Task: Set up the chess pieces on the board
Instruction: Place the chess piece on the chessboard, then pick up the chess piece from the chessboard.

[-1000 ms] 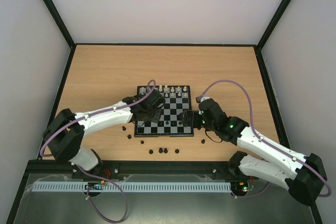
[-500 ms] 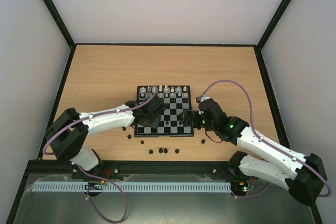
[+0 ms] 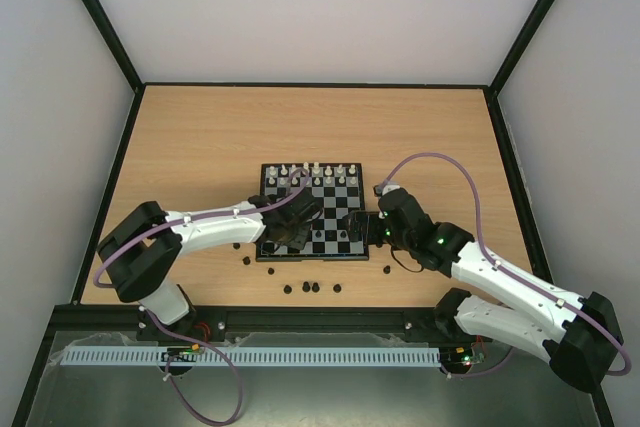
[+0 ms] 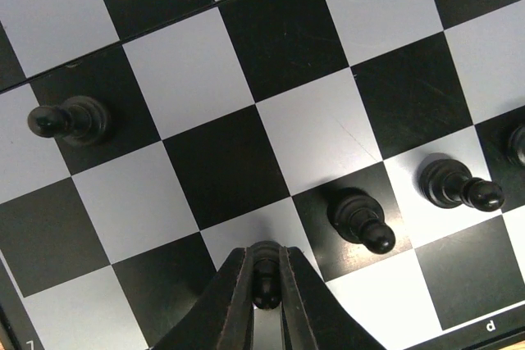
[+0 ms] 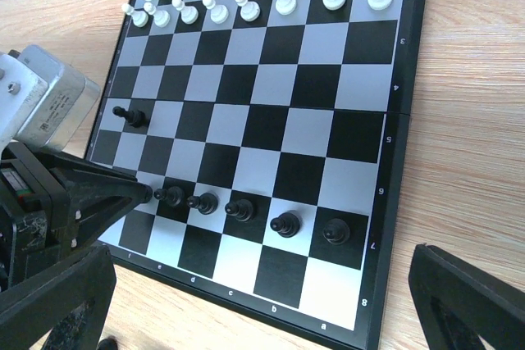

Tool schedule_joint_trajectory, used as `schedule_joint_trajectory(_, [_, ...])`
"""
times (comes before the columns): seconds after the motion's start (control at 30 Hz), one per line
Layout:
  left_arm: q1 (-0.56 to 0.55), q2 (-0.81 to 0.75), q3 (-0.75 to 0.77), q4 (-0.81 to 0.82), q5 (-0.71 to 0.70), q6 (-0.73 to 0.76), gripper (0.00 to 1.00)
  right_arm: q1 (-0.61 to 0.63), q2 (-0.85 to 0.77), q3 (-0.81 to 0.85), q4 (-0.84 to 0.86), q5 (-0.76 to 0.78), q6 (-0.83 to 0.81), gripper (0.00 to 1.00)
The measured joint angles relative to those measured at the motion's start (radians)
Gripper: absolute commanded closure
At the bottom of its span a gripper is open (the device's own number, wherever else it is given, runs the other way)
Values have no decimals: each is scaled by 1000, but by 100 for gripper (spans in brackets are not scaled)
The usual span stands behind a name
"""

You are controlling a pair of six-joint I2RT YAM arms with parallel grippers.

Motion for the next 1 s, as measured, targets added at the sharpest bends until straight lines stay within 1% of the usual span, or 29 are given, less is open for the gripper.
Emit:
schedule_joint_trajectory(0.17, [-1, 3, 2, 2, -8, -7, 83, 0, 0, -3, 0, 2, -2, 1])
schedule_joint_trajectory(0.33, [-1, 3, 3, 2, -19, -12, 73, 0, -2, -8, 0, 2, -2, 1])
schedule_joint_trajectory(0.5, [-1, 3, 10, 0, -27, -16, 70, 0, -10, -9, 0, 2, -2, 1])
schedule_joint_trajectory(0.67, [-1, 1, 18, -4, -34, -19, 65, 0, -18, -12, -1, 2, -2, 1])
schedule_joint_trajectory(0.77, [-1, -25, 21, -19, -42, -20, 57, 0, -19, -12, -1, 2, -2, 2])
schedule_joint_trajectory(0.8, [-1, -39, 24, -26, -45, -20, 53, 0, -20, -12, -1, 2, -2, 2])
schedule_joint_trajectory(0.93, [-2, -111, 44, -42, -71, -21, 31, 0, -21, -12, -1, 2, -2, 1])
schedule_joint_trajectory(1.0, [-3, -164, 46, -48, -87, -21, 18, 0, -21, -12, -1, 2, -2, 1])
